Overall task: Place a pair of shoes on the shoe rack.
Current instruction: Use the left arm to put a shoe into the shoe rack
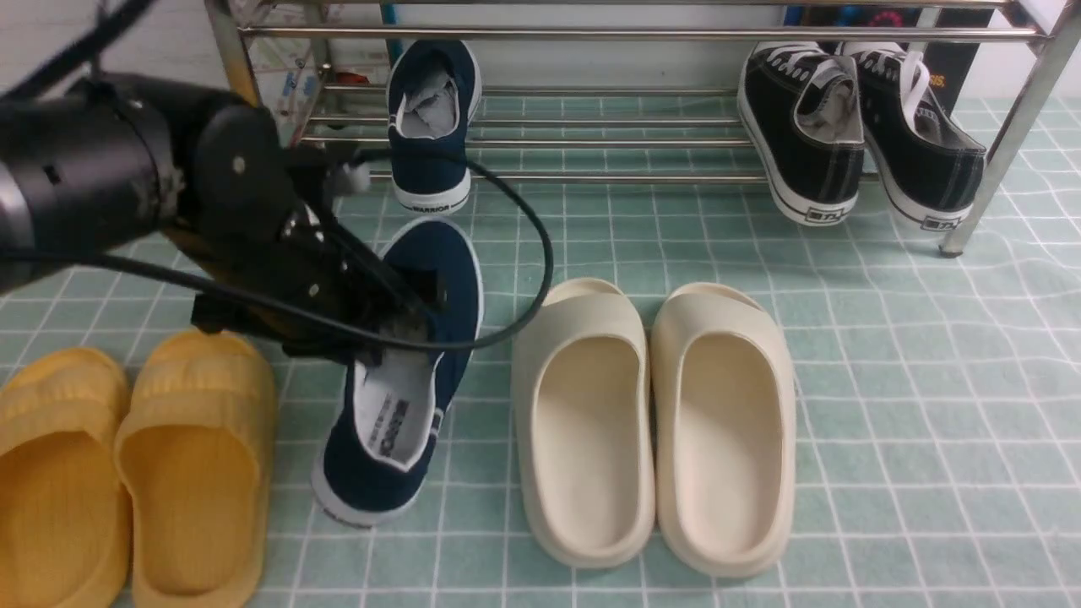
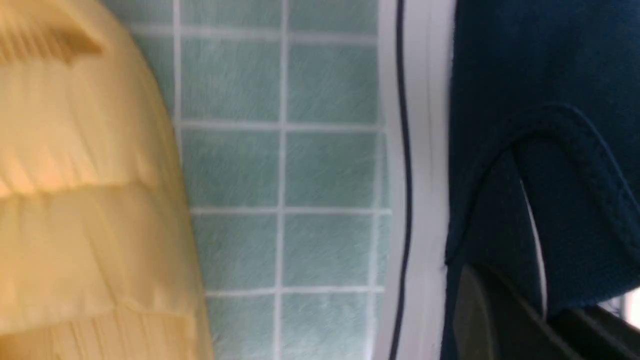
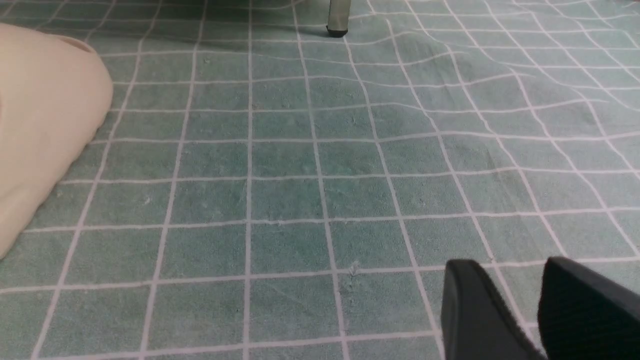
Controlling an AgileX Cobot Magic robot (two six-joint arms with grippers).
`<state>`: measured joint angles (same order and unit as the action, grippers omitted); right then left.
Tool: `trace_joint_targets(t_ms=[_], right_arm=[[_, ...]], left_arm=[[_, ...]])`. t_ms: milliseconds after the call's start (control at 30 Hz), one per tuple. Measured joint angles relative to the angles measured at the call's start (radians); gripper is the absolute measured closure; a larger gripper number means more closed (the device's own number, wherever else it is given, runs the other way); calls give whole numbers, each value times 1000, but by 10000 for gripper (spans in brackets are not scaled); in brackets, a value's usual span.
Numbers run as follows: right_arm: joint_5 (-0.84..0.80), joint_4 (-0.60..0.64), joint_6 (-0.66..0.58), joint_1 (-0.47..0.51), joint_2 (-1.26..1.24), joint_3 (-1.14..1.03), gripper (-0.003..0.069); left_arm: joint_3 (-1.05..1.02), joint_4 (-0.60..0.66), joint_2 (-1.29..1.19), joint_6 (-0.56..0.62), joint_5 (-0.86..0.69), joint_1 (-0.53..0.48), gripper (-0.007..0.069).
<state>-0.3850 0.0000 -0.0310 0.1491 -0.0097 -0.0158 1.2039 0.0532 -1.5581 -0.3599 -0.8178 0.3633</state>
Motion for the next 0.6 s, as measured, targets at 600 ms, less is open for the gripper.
trace_joint_targets(t_ms=[600], right_arm=[[0, 0, 0, 0, 0, 0, 419]], left_arm=[[783, 147, -562, 58, -31, -4, 622]])
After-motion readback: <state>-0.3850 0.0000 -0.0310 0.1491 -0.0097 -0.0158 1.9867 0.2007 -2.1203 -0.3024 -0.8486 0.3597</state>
